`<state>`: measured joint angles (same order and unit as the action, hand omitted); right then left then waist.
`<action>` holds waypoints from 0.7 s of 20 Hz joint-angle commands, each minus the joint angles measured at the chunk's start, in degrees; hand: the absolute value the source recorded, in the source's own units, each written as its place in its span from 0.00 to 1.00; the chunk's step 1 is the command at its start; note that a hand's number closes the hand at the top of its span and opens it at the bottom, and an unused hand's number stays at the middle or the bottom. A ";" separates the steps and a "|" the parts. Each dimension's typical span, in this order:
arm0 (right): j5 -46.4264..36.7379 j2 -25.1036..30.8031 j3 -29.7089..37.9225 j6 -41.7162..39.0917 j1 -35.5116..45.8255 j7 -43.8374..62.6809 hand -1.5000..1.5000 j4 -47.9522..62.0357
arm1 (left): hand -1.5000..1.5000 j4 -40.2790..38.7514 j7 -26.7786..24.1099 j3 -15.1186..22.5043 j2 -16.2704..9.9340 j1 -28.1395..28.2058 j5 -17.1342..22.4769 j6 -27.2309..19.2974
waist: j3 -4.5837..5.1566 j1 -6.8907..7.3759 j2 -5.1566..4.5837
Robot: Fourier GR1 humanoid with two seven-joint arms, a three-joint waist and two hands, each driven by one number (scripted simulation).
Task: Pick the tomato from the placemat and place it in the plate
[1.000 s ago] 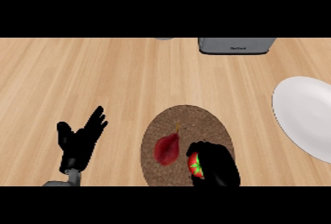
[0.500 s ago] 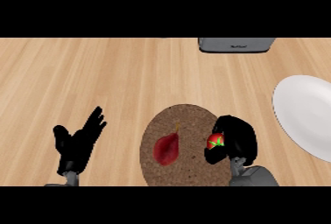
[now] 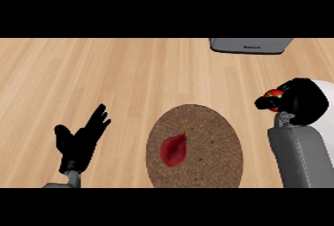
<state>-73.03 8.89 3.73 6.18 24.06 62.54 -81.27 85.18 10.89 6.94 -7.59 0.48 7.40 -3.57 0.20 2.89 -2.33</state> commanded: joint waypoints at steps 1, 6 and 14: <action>-9.96 3.46 6.10 6.05 8.26 12.01 1.00 4.45 | 0.50 -0.74 0.96 1.27 0.14 -0.67 -0.46 0.68 | 0.11 2.58 -0.81; -20.42 5.51 12.58 11.13 13.95 16.25 1.00 7.05 | 0.50 -1.24 1.28 1.42 0.57 -2.24 -0.15 0.99 | -0.08 3.46 -1.04; -34.28 3.95 21.71 19.77 17.86 20.65 1.00 8.55 | 0.50 -1.59 2.51 2.26 1.43 -3.21 -0.82 0.25 | -0.45 3.20 -0.70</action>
<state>-101.80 13.36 22.02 16.01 39.46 68.78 -73.99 84.36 12.63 8.87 -6.73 -1.82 7.02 -2.70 -0.13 6.30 -2.82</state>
